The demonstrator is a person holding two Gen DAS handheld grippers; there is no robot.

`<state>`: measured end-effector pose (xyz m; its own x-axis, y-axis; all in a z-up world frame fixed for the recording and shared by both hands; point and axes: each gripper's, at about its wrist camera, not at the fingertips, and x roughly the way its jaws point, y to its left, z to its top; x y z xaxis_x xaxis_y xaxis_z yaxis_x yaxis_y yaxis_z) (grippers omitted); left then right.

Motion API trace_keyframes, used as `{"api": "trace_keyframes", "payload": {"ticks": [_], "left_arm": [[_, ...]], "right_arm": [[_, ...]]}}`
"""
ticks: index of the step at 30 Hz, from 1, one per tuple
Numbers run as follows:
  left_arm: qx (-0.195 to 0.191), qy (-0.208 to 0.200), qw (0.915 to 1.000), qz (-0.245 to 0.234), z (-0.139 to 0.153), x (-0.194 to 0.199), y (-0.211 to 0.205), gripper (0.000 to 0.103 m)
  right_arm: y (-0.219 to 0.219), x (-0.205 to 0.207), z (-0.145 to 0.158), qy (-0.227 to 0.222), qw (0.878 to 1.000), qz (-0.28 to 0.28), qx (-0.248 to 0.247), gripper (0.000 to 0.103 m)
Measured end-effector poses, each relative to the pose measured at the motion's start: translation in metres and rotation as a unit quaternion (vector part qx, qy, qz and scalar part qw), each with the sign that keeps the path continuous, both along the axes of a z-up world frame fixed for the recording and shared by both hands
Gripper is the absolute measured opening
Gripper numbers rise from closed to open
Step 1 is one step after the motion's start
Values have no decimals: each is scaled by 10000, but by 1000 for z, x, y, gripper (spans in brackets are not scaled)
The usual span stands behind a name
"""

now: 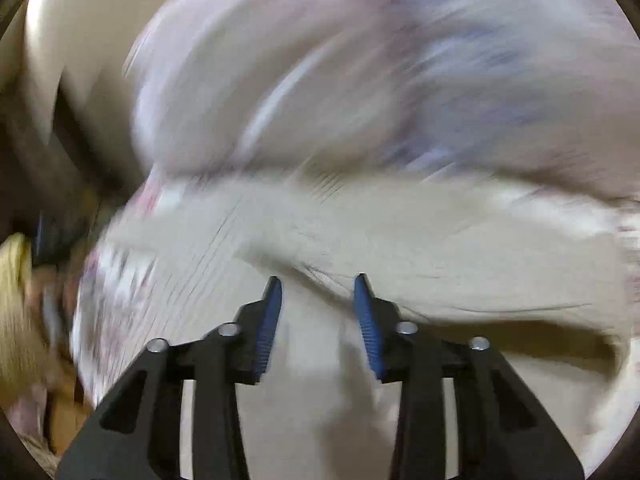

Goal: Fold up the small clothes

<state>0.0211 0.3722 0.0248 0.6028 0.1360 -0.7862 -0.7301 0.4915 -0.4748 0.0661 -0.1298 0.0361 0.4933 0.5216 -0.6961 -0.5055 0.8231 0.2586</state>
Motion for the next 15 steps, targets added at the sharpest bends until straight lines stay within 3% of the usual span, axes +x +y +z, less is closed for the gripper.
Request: {"api": "trace_keyframes", "payload": {"ticks": [3, 5, 7, 10, 12, 13, 15], "left_arm": [[-130, -209, 9997, 88, -3, 6, 26, 97], [-183, -284, 9994, 58, -5, 12, 41, 88], [-266, -368, 9989, 103, -6, 14, 56, 76], [-527, -670, 9959, 289, -6, 12, 72, 75], [-614, -668, 9953, 352, -7, 14, 79, 54], [-681, -682, 9947, 349, -9, 16, 83, 34], [-979, -638, 9924, 389, -21, 19, 88, 17]], "right_arm": [[24, -16, -10, 288, 9994, 151, 141, 47], [19, -16, -11, 300, 9995, -15, 1, 57], [4, -11, -13, 430, 9984, -368, -89, 57], [-23, -22, -18, 657, 9939, -886, 23, 57], [-36, -22, -19, 734, 9904, -1169, 118, 57], [-38, -24, -21, 723, 9900, -1209, 117, 57], [-40, -29, -22, 678, 9899, -1246, 61, 57]]}}
